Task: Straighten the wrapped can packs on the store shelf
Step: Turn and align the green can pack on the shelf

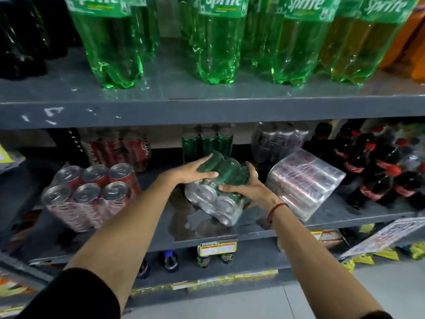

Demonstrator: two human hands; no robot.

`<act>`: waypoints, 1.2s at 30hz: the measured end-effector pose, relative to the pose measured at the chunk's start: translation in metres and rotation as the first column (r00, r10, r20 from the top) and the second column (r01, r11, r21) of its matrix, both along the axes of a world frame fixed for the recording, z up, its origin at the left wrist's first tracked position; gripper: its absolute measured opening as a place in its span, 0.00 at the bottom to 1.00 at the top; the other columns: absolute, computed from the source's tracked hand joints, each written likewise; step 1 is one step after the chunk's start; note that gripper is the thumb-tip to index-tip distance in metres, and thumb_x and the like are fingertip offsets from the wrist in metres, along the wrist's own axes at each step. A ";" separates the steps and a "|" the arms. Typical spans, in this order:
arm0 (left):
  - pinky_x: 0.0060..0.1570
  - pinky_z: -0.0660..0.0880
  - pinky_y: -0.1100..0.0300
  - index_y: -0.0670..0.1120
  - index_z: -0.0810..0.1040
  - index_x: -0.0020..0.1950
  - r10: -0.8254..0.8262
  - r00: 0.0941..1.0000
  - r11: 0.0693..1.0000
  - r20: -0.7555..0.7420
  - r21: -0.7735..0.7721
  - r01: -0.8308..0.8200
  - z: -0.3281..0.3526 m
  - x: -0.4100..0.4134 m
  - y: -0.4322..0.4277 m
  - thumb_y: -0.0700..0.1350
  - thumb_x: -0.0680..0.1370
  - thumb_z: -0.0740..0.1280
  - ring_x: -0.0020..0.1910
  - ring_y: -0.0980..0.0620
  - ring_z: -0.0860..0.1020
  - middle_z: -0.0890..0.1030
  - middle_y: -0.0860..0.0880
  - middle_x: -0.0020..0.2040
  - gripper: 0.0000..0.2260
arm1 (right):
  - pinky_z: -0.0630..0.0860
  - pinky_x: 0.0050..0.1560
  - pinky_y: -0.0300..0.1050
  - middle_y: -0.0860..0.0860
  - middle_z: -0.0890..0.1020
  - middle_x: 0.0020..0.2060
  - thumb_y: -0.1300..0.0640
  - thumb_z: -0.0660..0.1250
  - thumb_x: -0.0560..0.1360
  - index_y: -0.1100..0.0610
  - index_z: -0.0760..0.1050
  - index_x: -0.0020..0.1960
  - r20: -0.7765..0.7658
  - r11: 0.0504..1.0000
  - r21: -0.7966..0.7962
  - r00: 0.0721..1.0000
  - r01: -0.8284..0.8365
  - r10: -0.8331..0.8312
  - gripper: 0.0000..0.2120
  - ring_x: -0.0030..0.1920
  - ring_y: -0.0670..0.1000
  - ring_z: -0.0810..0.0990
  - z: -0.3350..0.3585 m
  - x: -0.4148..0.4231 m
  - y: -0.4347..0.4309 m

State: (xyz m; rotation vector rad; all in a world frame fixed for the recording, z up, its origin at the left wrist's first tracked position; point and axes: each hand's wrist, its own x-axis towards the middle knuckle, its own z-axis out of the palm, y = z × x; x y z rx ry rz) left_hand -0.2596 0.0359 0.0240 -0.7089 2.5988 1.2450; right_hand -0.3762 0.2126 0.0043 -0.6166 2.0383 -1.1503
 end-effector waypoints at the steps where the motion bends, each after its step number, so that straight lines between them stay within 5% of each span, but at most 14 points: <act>1: 0.73 0.57 0.51 0.63 0.48 0.75 0.015 1.000 1.000 -0.012 0.001 -0.015 -0.003 0.000 0.001 0.69 0.67 0.64 0.76 0.48 0.56 0.54 0.50 0.78 0.41 | 0.71 0.66 0.56 0.51 0.64 0.72 0.36 0.82 0.40 0.41 0.45 0.76 -0.005 1.000 0.003 1.000 -0.012 0.012 0.73 0.70 0.55 0.67 -0.001 -0.004 0.000; 8: 0.67 0.67 0.46 0.66 0.50 0.74 0.175 0.976 0.958 -0.127 -0.206 -0.198 -0.026 0.021 0.015 0.80 0.58 0.54 0.72 0.43 0.65 0.65 0.46 0.75 0.46 | 0.69 0.68 0.53 0.49 0.73 0.65 0.38 0.81 0.46 0.40 0.51 0.74 -0.094 0.985 0.022 0.980 -0.173 0.174 0.63 0.67 0.53 0.72 0.004 -0.011 0.000; 13: 0.64 0.69 0.43 0.67 0.46 0.73 0.271 0.910 0.884 -0.313 -0.292 -0.364 -0.037 0.057 0.047 0.76 0.66 0.54 0.69 0.41 0.68 0.63 0.44 0.74 0.39 | 0.61 0.69 0.48 0.53 0.64 0.70 0.41 0.82 0.52 0.37 0.49 0.73 -0.328 0.966 -0.006 0.913 -0.257 0.241 0.59 0.70 0.52 0.62 0.007 0.006 0.012; 18: 0.52 0.76 0.45 0.69 0.41 0.72 0.363 0.768 0.776 -0.527 -0.285 -0.562 -0.061 0.088 0.103 0.74 0.68 0.52 0.61 0.39 0.75 0.58 0.42 0.76 0.36 | 0.64 0.65 0.46 0.50 0.57 0.72 0.39 0.81 0.52 0.28 0.45 0.70 -0.592 0.929 -0.050 0.760 -0.366 0.267 0.59 0.69 0.50 0.64 0.001 0.027 0.036; 25: 0.47 0.78 0.46 0.67 0.39 0.73 0.290 0.687 0.739 -0.666 -0.300 -0.603 -0.082 0.102 0.125 0.72 0.72 0.51 0.63 0.35 0.74 0.58 0.34 0.74 0.34 | 0.65 0.65 0.47 0.53 0.52 0.76 0.33 0.75 0.56 0.30 0.44 0.73 -0.738 0.906 -0.148 0.654 -0.397 0.166 0.55 0.70 0.39 0.56 -0.026 0.039 0.057; 28: 0.44 0.80 0.46 0.63 0.39 0.74 0.206 0.693 0.747 -0.691 -0.346 -0.567 -0.099 0.109 0.125 0.68 0.74 0.54 0.65 0.34 0.72 0.55 0.34 0.72 0.35 | 0.73 0.56 0.49 0.55 0.52 0.75 0.32 0.72 0.61 0.35 0.45 0.75 -0.837 0.878 -0.198 0.542 -0.436 0.080 0.51 0.72 0.45 0.57 -0.042 0.049 0.066; 30: 0.40 0.80 0.46 0.64 0.38 0.74 0.165 0.713 0.752 -0.682 -0.380 -0.538 -0.107 0.110 0.121 0.66 0.74 0.56 0.62 0.32 0.74 0.52 0.38 0.72 0.35 | 0.79 0.51 0.53 0.54 0.51 0.75 0.40 0.77 0.62 0.36 0.46 0.75 -0.889 0.867 -0.224 0.457 -0.445 0.005 0.53 0.71 0.50 0.60 -0.055 0.051 0.065; 33: 0.39 0.80 0.47 0.63 0.39 0.74 0.146 0.747 0.752 -0.648 -0.418 -0.510 -0.108 0.101 0.110 0.61 0.73 0.61 0.60 0.32 0.76 0.55 0.33 0.72 0.38 | 0.82 0.44 0.58 0.48 0.47 0.76 0.51 0.82 0.59 0.35 0.47 0.75 -0.903 0.884 -0.233 0.427 -0.406 -0.041 0.58 0.59 0.57 0.69 -0.063 0.052 0.053; 36: 0.28 0.79 0.51 0.57 0.37 0.76 0.189 0.821 0.708 -0.538 -0.504 -0.494 -0.097 0.090 0.095 0.58 0.70 0.68 0.43 0.36 0.83 0.67 0.25 0.66 0.47 | 0.82 0.43 0.58 0.52 0.51 0.74 0.51 0.81 0.60 0.40 0.52 0.73 -0.897 0.910 -0.204 0.442 -0.361 -0.026 0.52 0.59 0.60 0.74 -0.062 0.045 0.038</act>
